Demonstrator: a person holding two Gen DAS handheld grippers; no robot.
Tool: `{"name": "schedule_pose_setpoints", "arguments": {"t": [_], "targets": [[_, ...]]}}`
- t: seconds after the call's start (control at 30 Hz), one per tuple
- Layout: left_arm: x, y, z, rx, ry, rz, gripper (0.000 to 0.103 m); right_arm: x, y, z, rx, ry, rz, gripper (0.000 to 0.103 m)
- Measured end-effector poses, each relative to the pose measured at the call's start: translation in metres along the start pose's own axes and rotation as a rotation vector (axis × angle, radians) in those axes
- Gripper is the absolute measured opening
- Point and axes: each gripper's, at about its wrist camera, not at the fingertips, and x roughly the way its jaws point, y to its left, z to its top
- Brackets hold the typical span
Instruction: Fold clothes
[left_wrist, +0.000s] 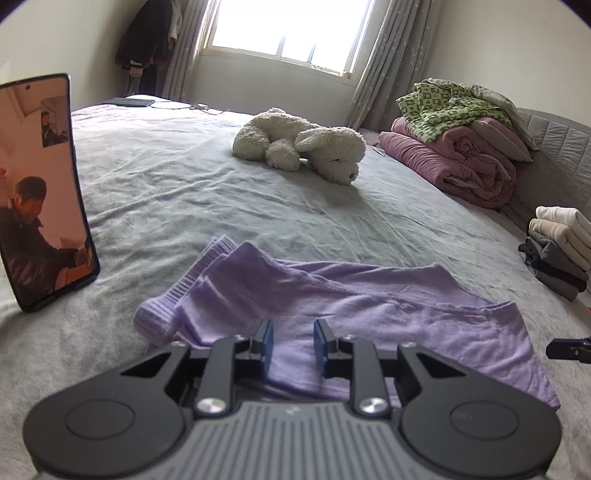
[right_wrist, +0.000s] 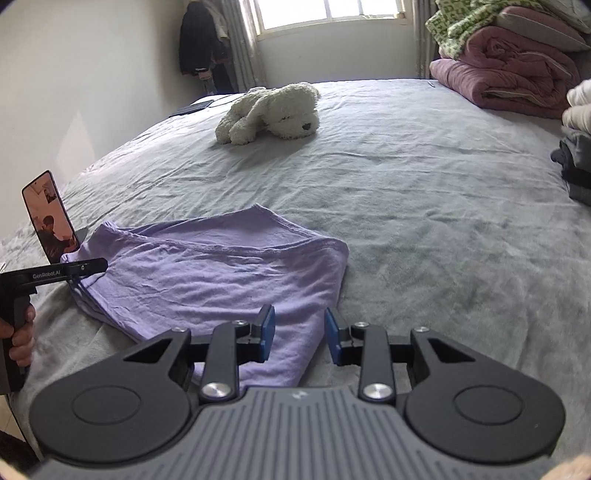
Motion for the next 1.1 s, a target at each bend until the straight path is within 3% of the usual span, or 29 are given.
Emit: {"name": "schedule_pose_setpoints", "arguments": {"t": [0.1, 0.23, 0.43, 0.47, 0.6, 0.67, 0.8, 0.97, 1.03, 1.1], "targets": [[0.004, -0.006, 0.003, 0.023, -0.005, 0.018, 0.031, 0.018, -0.009, 0.003, 0.04, 0.017, -0.008, 0.046], [0.012, -0.003, 0.013, 0.005, -0.014, 0.055, 0.031, 0.039, -0.023, 0.005, 0.105, 0.056, -0.004, 0.046], [0.023, 0.005, 0.03, -0.052, -0.044, 0.11, 0.03, 0.052, -0.038, 0.013, 0.165, 0.003, 0.024, 0.046], [0.026, 0.005, 0.032, -0.059, -0.044, 0.111, 0.03, 0.054, -0.04, 0.014, 0.182, -0.004, 0.028, 0.044], [0.036, 0.0, 0.033, -0.031, -0.035, 0.116, 0.03, 0.059, -0.04, 0.02, 0.172, -0.025, 0.014, 0.016], [0.039, -0.001, 0.034, -0.021, -0.035, 0.113, 0.03, 0.058, -0.039, 0.023, 0.163, -0.04, 0.014, 0.008], [0.039, -0.001, 0.035, -0.013, -0.046, 0.107, 0.03, 0.052, -0.041, 0.033, 0.135, -0.092, -0.015, 0.007], [0.051, 0.008, 0.027, 0.015, 0.0, 0.114, 0.021, 0.079, -0.055, 0.026, 0.127, -0.023, -0.053, 0.005], [0.049, 0.009, 0.028, 0.003, -0.001, 0.106, 0.021, 0.078, -0.051, 0.024, 0.096, -0.04, -0.059, 0.005], [0.047, 0.011, 0.029, -0.008, -0.003, 0.097, 0.021, 0.073, -0.049, 0.025, 0.089, -0.042, -0.058, 0.016]]}}
